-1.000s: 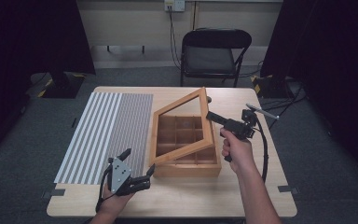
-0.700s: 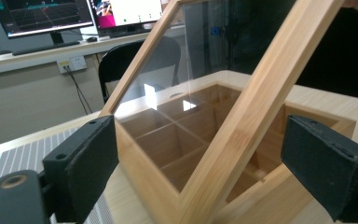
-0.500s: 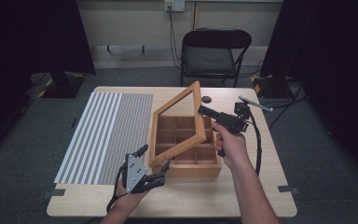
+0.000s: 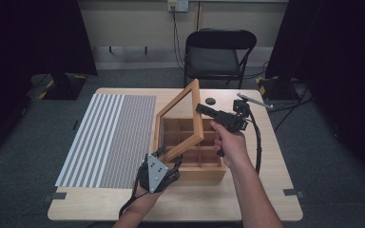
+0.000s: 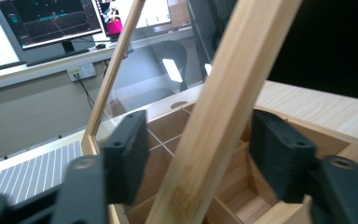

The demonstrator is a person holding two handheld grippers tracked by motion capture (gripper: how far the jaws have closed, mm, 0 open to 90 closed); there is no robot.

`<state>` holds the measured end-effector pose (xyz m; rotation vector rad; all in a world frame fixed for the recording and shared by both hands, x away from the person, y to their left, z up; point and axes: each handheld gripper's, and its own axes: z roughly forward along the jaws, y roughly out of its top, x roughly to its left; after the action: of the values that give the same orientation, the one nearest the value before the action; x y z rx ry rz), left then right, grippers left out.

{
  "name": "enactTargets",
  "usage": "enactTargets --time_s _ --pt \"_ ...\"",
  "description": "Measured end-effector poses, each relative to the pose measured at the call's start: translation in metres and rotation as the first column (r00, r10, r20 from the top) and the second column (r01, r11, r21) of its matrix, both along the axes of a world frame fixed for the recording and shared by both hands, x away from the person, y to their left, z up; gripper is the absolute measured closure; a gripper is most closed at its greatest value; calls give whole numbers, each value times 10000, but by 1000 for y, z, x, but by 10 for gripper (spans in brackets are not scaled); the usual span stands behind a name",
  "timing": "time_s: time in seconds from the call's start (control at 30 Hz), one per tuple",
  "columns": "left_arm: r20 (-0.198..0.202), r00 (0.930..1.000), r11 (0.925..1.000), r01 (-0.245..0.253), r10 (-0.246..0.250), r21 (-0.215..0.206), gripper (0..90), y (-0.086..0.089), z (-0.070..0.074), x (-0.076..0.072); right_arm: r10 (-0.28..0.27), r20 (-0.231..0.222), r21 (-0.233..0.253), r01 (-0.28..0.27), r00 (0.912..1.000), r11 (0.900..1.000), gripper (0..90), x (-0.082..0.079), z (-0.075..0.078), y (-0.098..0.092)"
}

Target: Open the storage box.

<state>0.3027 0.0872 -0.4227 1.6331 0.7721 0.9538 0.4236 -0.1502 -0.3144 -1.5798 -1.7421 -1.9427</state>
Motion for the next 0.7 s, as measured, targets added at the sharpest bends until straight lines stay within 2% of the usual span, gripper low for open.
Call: enactTargets --time_s 0.03,0.13,0.2,0.23,0.43,0.6,0.63,0.67,0.7 --pt "116 9999 9999 -66 65 85 471 -1 -1 0 1 4 14 -1 10000 10000 686 0 0 1" --pt "105 9998 9998 -194 194 8 591 0 -2 -1 3 6 -2 -3 10000 10000 682 0 0 1" --pt "186 9996 9997 -219 216 115 602 -1 -2 -1 17 -55 6 -17 10000 10000 681 0 0 0" --pt "411 9986 9990 -334 321 311 613 -3 -4 -3 18 -56 -7 -18 10000 10000 680 0 0 0" --pt "805 9949 9960 -651 601 612 655 -7 -5 -6 131 -86 33 -130 9999 9999 651 1 -1 3" --pt "1018 9921 9948 -795 728 634 665 -8 -7 -7 319 -115 58 -318 9994 9995 611 2 -2 7" --pt "994 9925 9950 -776 712 626 666 -7 -6 -7 371 -119 86 -370 9992 9993 569 1 -2 8" --pt "1014 9923 9949 -775 707 651 666 -6 -6 -7 371 -119 86 -370 9992 9993 569 1 -2 8" --pt "993 9924 9960 -771 723 455 667 -5 -6 -7 284 1 60 -284 9996 9996 503 1 -1 8"
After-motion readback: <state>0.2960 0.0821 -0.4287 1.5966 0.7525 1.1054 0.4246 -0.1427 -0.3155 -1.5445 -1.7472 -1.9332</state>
